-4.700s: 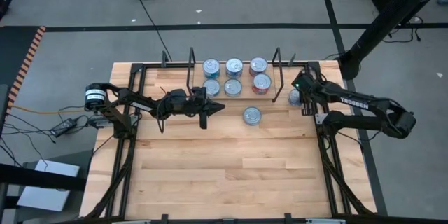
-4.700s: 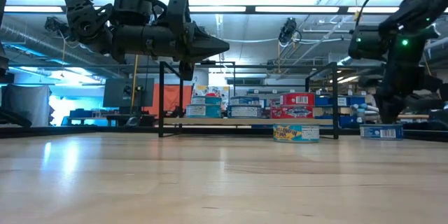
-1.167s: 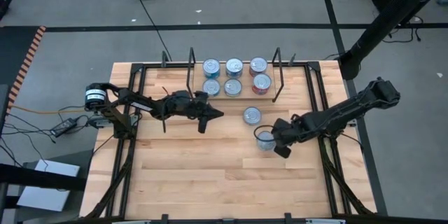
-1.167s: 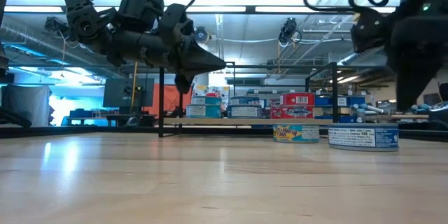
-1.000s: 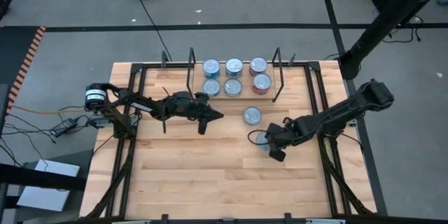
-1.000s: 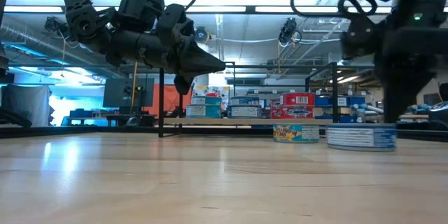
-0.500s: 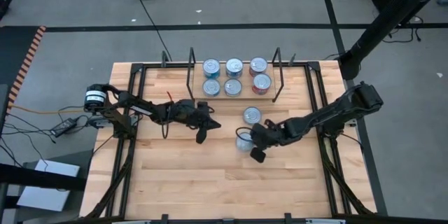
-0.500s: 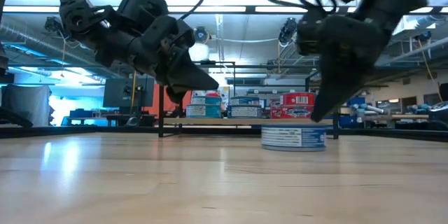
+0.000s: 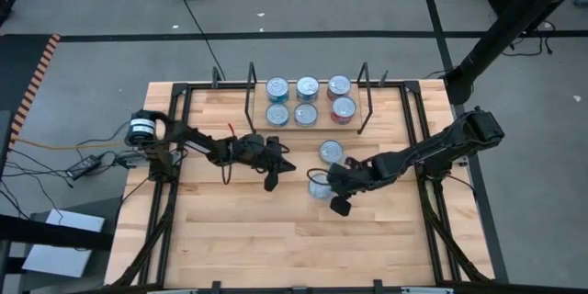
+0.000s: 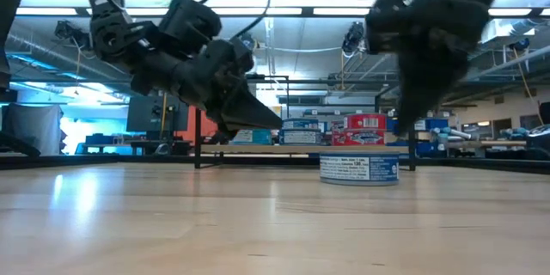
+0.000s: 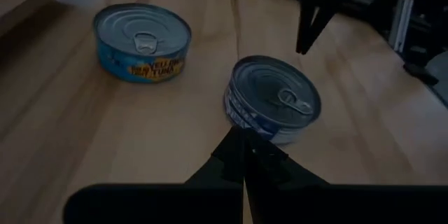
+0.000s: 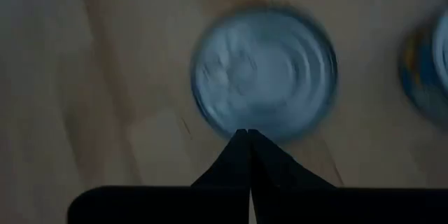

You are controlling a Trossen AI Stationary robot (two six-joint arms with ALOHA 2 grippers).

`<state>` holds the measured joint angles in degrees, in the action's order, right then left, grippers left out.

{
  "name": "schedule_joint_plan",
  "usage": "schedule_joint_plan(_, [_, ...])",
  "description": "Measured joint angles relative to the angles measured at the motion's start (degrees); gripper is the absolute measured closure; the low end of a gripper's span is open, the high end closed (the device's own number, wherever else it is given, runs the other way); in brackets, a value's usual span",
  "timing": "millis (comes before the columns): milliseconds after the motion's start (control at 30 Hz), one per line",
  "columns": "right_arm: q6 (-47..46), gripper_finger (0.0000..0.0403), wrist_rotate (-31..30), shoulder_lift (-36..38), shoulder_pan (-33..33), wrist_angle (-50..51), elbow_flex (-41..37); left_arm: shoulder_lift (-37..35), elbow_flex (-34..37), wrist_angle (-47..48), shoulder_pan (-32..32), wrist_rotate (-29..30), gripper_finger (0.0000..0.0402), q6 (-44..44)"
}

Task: Stack canned seafood by type on shelf
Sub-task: Stack the blue tuna can on top of the blue tuna can on the shelf

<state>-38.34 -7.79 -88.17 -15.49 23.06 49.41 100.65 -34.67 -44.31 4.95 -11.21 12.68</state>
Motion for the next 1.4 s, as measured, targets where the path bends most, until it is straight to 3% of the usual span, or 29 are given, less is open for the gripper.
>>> schedule_joint_plan(167, [-2.87, 0.0398, -0.08, -1.77, -2.18, 6.76, -0.02, 4.63, -4.47, 0.06, -0.11, 0.27, 0.0398, -0.85])
schedule_joint_plan(433, [-3.92, 0.0398, 0.87, -8.02, -2.14, -4.70, -0.02, 9.28, -8.36, 3.81, -0.16, 2.90, 0.0398, -1.63])
schedule_joint_plan(933, [-1.67, 0.0398, 2.08, -10.95, 2.75, -16.69, 0.00, 9.69, -8.61, 5.98, -0.59, 7.14, 0.0398, -3.64])
schedule_joint_plan(1400, [-1.08, 0.0398, 0.14, -10.19, 2.41, -13.26, 0.00, 9.67, -8.61, 5.73, -1.08, 10.12, 0.0398, -4.93])
